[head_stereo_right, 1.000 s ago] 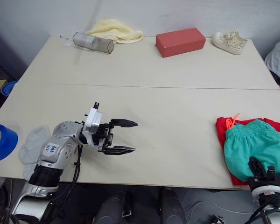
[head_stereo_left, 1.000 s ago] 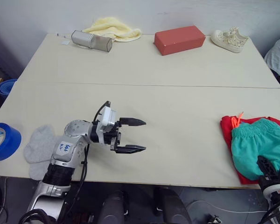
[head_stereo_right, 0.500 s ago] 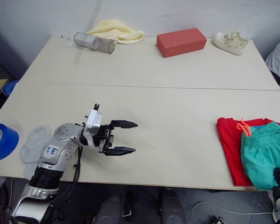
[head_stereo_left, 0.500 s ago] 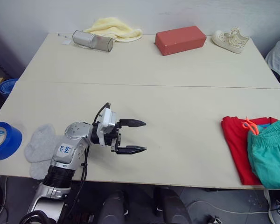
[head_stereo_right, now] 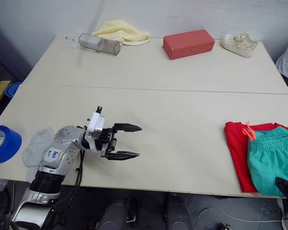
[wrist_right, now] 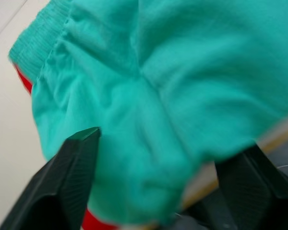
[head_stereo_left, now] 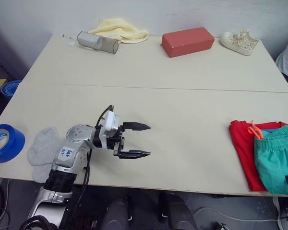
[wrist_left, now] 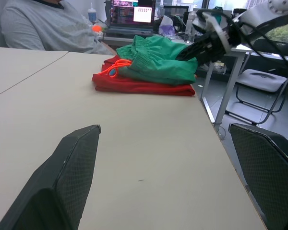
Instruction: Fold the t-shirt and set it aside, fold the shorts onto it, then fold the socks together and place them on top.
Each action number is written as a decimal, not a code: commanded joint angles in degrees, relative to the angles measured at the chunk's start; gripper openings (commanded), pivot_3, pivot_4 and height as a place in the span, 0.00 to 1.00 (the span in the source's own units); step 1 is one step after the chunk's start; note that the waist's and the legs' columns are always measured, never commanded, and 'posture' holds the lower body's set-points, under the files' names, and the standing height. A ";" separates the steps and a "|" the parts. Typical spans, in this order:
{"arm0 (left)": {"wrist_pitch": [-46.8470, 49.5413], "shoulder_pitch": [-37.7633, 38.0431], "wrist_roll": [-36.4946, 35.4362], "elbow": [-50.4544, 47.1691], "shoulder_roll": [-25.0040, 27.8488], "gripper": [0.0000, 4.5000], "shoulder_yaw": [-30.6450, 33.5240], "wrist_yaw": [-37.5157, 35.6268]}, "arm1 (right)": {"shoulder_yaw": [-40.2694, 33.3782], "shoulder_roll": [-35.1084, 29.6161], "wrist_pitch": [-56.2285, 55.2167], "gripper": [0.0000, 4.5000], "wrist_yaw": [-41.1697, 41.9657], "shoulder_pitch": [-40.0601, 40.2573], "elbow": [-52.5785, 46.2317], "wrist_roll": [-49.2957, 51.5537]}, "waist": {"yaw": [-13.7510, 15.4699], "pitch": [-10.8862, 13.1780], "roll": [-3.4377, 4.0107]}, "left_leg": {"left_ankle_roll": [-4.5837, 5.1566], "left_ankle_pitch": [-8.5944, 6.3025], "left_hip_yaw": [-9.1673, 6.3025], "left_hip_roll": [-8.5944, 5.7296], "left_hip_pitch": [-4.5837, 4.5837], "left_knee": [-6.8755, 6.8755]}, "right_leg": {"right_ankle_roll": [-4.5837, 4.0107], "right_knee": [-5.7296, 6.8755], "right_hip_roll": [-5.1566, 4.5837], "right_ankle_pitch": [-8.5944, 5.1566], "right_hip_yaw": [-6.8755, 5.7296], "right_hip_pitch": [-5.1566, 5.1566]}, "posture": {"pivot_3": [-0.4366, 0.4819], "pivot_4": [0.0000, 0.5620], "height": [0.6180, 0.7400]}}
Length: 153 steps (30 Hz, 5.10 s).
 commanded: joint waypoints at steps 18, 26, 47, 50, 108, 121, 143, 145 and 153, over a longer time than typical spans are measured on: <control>3.54 3.68 -2.14 -6.30 3.66 1.00 7.74 7.28 | 5.18 -6.23 -26.55 0.97 45.70 -7.07 -11.19 -44.55 | -0.48 -0.01 -0.34 | -0.03 -0.05 0.01 0.06 0.09 0.03 | -0.04 0.09 0.05 -0.04 0.02 0.01 | 0.48 0.27 1.00; 2.06 18.82 -2.76 -15.59 10.04 1.00 22.34 13.94 | 25.60 -6.15 -42.33 0.97 51.90 -27.72 -3.29 -59.58 | -0.54 0.08 -0.48 | -0.09 -0.07 0.05 0.07 0.12 0.32 | -0.04 0.27 0.01 -0.05 0.00 0.04 | 0.48 0.27 1.00; -1.56 61.62 -6.32 -2.66 0.94 1.00 63.58 23.95 | 45.47 -1.60 -60.00 0.97 68.53 -40.06 3.89 -58.56 | -0.59 -0.16 -1.26 | -0.75 -0.89 0.13 0.66 1.08 0.34 | -1.61 0.15 -0.22 -0.94 -0.21 0.79 | 0.48 0.27 1.00; 8.12 60.97 -14.19 -7.04 2.09 1.00 63.97 27.67 | 46.64 -1.78 -58.56 0.97 68.17 -41.00 0.43 -57.41 | -0.54 -0.25 -1.40 | -0.79 -0.92 0.11 0.68 1.09 0.33 | -1.62 0.14 -0.22 -0.95 -0.22 0.80 | 0.48 0.27 1.00; 69.63 6.90 -21.36 -17.63 -17.23 0.00 22.86 67.13 | 32.31 -5.99 -57.41 1.00 59.82 -28.64 -2.57 -60.51 | 0.59 -0.19 -1.19 | -0.71 -0.62 0.03 0.02 1.83 -0.31 | -0.42 -0.11 -0.75 -0.37 -0.33 1.62 | 0.48 0.27 1.00; 59.94 10.86 -20.47 -20.48 -4.36 0.73 20.98 54.35 | 33.55 -2.18 -47.08 1.00 51.58 -24.26 -7.07 -54.27 | 0.56 -0.15 -1.16 | -0.80 -0.66 0.02 0.13 1.82 -0.38 | -0.72 -0.13 -0.72 -0.54 -0.34 1.56 | 0.48 0.27 1.00; -7.12 -16.73 12.63 30.33 9.20 0.73 0.58 5.90 | 70.91 2.72 -8.63 1.00 19.59 -51.72 -14.62 -61.72 | -0.25 -0.02 -0.95 | -0.73 -0.43 0.26 0.30 -0.19 0.24 | -0.62 0.19 -0.29 -0.59 -1.14 -0.33 | 0.48 0.27 1.00; -9.60 -18.83 14.26 34.00 7.66 0.73 -0.19 5.20 | 74.45 2.77 -10.08 1.00 20.79 -53.19 -13.62 -65.71 | -0.39 -0.01 -0.98 | -0.64 -0.54 0.26 0.32 -0.23 0.52 | -0.50 0.22 0.03 -0.57 -1.19 -0.28 | 0.48 0.27 1.00; -12.87 -23.91 18.36 42.73 2.12 0.73 -0.93 6.60 | 81.65 4.10 -20.44 1.00 22.56 -56.24 -9.21 -79.41 | -0.53 0.01 -1.02 | -0.30 -0.66 0.28 0.43 -0.23 0.82 | -0.15 0.33 0.06 -0.37 -1.10 -0.18 | 0.48 0.27 1.00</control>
